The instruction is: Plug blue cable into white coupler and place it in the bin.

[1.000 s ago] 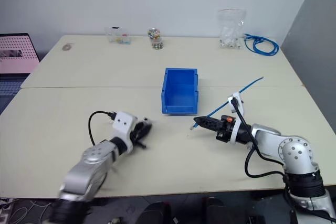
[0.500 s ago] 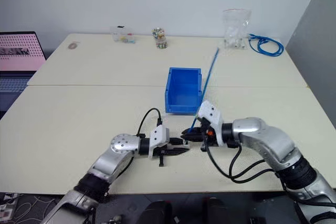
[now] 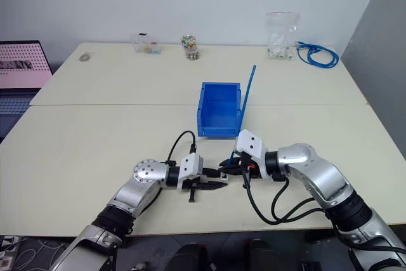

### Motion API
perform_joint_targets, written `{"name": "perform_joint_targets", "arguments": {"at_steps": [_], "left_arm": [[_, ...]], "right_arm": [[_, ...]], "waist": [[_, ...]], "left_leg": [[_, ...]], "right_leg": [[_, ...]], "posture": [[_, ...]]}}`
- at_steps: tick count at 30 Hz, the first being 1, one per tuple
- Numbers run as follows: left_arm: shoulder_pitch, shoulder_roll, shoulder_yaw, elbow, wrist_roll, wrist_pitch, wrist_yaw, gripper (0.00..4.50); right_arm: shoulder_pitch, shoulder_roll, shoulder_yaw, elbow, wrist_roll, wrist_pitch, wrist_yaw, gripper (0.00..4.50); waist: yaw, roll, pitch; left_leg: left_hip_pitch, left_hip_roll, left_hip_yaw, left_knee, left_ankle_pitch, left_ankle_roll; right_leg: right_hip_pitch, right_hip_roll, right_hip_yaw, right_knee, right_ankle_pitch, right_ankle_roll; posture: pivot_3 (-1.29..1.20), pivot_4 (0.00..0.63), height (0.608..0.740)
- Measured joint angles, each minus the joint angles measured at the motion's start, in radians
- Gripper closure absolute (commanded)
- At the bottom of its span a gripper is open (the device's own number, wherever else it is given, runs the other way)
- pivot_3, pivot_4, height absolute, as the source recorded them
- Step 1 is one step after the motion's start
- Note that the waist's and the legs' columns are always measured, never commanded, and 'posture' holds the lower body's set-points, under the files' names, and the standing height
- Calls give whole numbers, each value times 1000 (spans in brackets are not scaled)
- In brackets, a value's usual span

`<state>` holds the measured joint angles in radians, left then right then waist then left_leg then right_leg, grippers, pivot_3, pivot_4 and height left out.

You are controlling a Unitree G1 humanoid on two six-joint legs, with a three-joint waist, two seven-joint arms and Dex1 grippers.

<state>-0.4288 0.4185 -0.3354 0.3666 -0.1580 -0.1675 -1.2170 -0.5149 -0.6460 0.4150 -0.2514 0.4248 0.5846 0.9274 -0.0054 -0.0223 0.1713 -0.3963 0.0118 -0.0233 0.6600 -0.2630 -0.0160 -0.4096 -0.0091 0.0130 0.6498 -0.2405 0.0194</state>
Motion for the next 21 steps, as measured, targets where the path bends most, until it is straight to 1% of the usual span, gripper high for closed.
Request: {"name": "perform_joint_targets", "arguments": {"at_steps": [9,21], "left_arm": [[5,0,10,2,1,7,-4,3754],[29,1,22,-5,3,13,7,3754]], "right_arm": [[-14,36,19,23,-76,-34,46,4439],[-24,36,40,41,-150,-69,128,4439]], "waist": [[-3,1,-3],[-12,3,-11]], "left_leg": [[2,0,0,0,0,0],[5,1,0,0,0,1]], "right_leg": [[1,0,0,1,0,0],[4,1,1,1,-1,0]], "posture": [[0,150,740],[0,150,740]]}}
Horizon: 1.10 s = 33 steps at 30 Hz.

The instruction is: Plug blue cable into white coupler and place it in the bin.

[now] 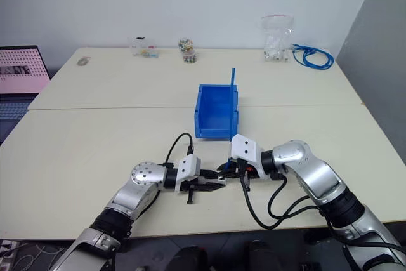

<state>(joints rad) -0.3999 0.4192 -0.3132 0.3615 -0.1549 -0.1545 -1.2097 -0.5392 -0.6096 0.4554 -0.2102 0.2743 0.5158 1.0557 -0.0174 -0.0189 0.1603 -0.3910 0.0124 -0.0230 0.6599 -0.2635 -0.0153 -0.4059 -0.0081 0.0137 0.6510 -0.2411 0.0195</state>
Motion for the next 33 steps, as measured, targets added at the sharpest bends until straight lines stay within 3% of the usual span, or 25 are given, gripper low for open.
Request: {"name": "perform_joint_targets", "arguments": {"at_steps": [20,33], "left_arm": [[8,0,8,-11,1,14,2,3754],[13,5,19,-10,2,17,5,3754]], "right_arm": [[-90,7,15,99,-30,0,126,4439],[-108,101,38,153,-89,-4,125,4439]], "waist": [[-7,0,0],[-11,0,0]], "left_leg": [[0,0,0,0,0,0],[6,-1,1,0,0,0]], "right_leg": [[0,0,0,1,0,-1],[1,0,1,8,-1,-1]], "posture": [[0,150,740],[0,150,740]]}}
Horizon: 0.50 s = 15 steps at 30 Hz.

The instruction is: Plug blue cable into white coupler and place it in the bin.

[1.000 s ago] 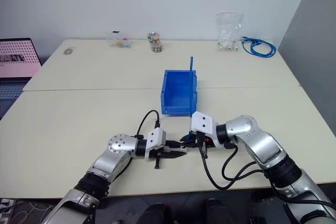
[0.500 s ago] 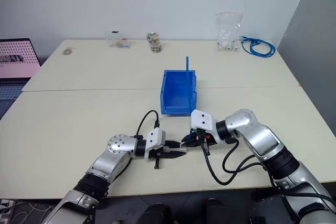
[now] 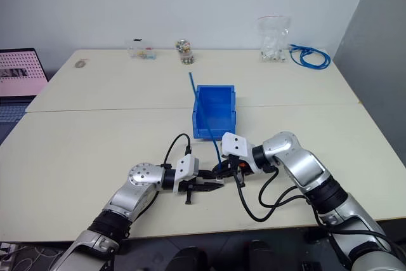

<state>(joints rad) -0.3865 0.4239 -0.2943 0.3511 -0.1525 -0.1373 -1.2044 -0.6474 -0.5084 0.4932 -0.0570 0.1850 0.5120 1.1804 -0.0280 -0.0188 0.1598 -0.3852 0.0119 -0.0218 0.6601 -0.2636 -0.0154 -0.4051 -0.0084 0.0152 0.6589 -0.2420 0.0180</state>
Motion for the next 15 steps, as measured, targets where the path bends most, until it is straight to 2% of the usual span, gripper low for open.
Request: {"name": "perform_joint_targets", "arguments": {"at_steps": [8,10,12,15], "left_arm": [[7,3,0,-2,0,1,7,3754],[10,4,1,-9,-2,7,14,3048],[15,4,7,-25,-6,37,27,2617],[71,29,61,-192,-68,177,78,2012]], "right_arm": [[13,6,0,20,-18,-43,3,4439],[15,11,-9,20,-15,-36,-3,4439],[15,25,-34,18,2,-1,-11,4439],[-1,43,-119,9,87,183,-55,4439]], "waist": [[-2,0,-3],[-2,0,-4],[-2,0,-3],[-4,0,2]], "left_leg": [[2,0,0,0,0,0],[2,0,0,0,0,0],[2,0,0,0,0,0],[-3,1,0,0,0,0]], "right_leg": [[1,0,0,1,-1,0],[1,0,0,1,-1,0],[1,0,0,2,-1,0],[-4,0,1,3,0,-1]], "posture": [[0,150,740],[0,150,740],[0,150,740],[0,150,740]]}}
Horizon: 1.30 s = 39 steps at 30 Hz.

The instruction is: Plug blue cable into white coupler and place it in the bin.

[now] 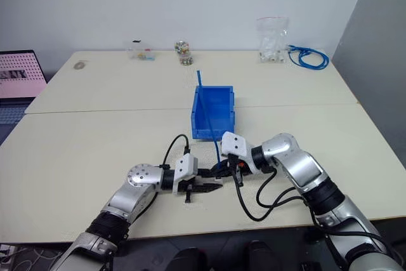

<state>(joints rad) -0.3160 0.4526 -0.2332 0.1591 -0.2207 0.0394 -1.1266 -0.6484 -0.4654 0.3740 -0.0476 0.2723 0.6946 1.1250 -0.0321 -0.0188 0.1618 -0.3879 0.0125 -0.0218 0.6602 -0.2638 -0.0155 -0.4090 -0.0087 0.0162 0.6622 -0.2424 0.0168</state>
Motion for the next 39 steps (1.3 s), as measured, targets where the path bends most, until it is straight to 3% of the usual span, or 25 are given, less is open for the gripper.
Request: {"name": "perform_joint_targets", "arguments": {"at_steps": [4,9,13,16,23,31,33,36,39], "left_arm": [[83,54,113,-269,-96,175,88,1236],[176,3,223,-573,-188,379,328,140],[240,-95,312,-732,-198,481,575,50],[345,-126,330,-808,-195,508,678,0],[419,-147,347,-836,-192,515,760,0],[342,-186,304,-788,-187,511,818,0],[319,-192,302,-758,-183,528,836,0],[292,-206,318,-696,-192,569,873,0],[286,-209,349,-660,-193,572,892,0]], "right_arm": [[-136,69,-193,50,116,176,-95,4439],[-429,206,-407,334,220,303,-265,4439],[-579,240,-433,713,160,185,-353,4439],[-642,257,-430,977,87,38,-398,3561],[-718,260,-434,1184,24,-108,-404,1924],[-740,213,-423,1184,-20,-126,-358,123],[-719,166,-404,1127,-30,-93,-329,123],[-518,1,-370,745,-36,44,-262,123],[-258,-67,-388,387,-6,147,-283,123]], "waist": [[-5,1,2],[1,2,3],[6,1,3],[3,1,3],[3,2,4],[6,2,4],[10,2,4],[22,1,4],[26,1,4]], "left_leg": [[-5,1,-2,0,0,0],[-5,0,-3,0,0,0],[-5,-4,-2,0,0,0],[-7,-5,0,0,0,0],[-9,-3,-1,0,0,0],[-10,-4,-1,0,0,0],[-11,-4,-2,1,0,0],[-12,-4,-3,0,0,0],[-12,-3,-2,-1,0,0]], "right_leg": [[-4,-5,1,1,2,-4],[-4,-6,0,1,2,-5],[-2,-6,0,0,2,-5],[-3,-6,1,-2,2,-4],[-6,-5,0,-1,2,-4],[-6,-4,0,-1,2,-4],[-6,-5,-1,-2,2,-4],[-5,-6,-2,-4,2,-4],[-6,-9,-2,-4,2,-3]], "posture": [[0,150,740],[0,150,740],[0,150,740],[0,150,740],[0,150,740],[0,150,740],[0,150,740],[0,150,740],[0,150,740]]}}
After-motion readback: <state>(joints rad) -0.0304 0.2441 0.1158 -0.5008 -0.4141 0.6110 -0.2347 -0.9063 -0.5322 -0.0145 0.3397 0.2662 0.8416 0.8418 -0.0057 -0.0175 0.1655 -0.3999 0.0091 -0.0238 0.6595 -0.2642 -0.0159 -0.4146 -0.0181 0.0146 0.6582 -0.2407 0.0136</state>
